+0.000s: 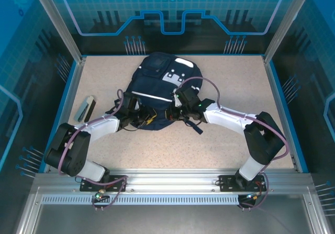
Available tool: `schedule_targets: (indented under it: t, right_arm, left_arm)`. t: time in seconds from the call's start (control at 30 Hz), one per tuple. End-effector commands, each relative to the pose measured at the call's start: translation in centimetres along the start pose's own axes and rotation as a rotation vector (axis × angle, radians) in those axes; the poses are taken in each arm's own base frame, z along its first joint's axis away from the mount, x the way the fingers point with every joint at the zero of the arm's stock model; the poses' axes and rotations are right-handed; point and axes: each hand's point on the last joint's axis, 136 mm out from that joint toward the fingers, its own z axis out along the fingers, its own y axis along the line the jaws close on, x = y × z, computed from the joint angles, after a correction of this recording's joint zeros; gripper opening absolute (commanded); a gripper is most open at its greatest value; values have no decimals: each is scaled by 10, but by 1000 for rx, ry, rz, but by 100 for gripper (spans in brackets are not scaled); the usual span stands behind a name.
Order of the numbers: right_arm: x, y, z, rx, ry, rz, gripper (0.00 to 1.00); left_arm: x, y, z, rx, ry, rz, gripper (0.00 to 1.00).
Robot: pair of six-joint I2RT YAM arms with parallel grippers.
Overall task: Pack the student bag
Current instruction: Zip the student bag at the center of the table, then unzip the student bag at the center of the table.
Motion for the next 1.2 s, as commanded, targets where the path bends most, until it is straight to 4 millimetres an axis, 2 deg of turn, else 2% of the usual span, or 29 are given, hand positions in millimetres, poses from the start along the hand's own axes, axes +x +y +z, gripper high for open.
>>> schedule_targets:
  t: [0.0,0.07,0.17,0.27,0.4,0.53,0.73,0.87,1.17]
  right_arm:
    - [20,20,-8,-25,93,-39,0]
    - [13,11,-18,7,62,-31,14]
    - [-1,1,-41,30,-4,-17,40]
    - [-9,-13,-62,56,-50,21,53]
    - [-15,-35,-80,74,-98,103,62]
    - [-17,-56,-90,82,-125,202,66]
    - [-14,-71,-90,80,-119,284,67]
    - [-11,-78,-89,88,-117,309,67]
    - [-5,-84,-86,90,-102,343,67]
  left_arm:
    - [2,-17,0,55,7,19,30]
    - [3,-20,-6,61,4,28,32]
    - [6,-22,-19,56,-8,61,38]
    - [12,-26,-33,50,-22,117,39]
    - [22,-33,-48,18,-48,217,42]
    - [30,-48,-55,-27,-80,337,44]
    - [42,-73,-43,-121,-108,506,44]
    - [41,-74,-29,-218,-131,533,42]
    - [41,-76,1,-257,-98,527,37]
